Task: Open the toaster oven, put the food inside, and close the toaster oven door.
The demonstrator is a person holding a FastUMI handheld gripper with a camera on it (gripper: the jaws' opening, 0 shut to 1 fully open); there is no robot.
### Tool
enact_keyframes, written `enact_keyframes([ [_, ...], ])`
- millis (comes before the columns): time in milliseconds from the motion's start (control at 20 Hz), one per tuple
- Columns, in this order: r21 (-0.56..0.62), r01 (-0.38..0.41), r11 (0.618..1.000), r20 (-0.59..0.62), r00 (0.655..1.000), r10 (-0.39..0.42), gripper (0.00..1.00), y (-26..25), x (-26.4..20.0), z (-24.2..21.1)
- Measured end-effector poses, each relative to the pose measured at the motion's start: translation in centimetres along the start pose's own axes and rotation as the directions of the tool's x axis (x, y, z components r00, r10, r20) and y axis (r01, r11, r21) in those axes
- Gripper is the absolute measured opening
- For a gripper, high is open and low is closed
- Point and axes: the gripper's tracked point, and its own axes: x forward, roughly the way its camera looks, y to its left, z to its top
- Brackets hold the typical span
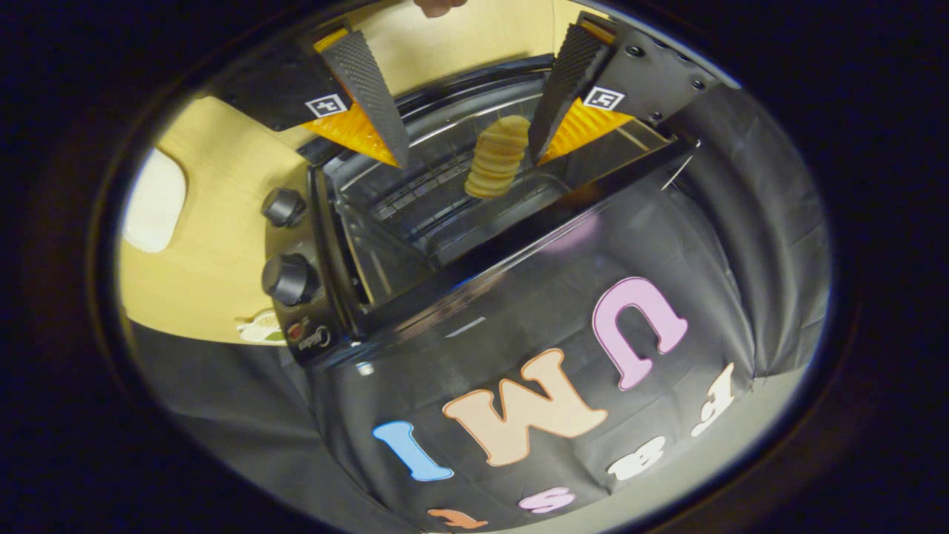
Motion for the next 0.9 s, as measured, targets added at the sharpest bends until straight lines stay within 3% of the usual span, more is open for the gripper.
enact_keyframes([
  [300, -0.2, -0.003, 0.98, -0.048, 0.999, -0.007, 0.99, -2.2, -3.4, -1.7],
  [500, -0.346, -0.029, 0.938, -0.08, 0.997, 0.001, 0.99, -3.6, -6.8, -3.6],
  [900, -0.455, -0.103, 0.884, -0.154, 0.987, 0.035, 1.0, -5.3, -13.4, -7.7],
])
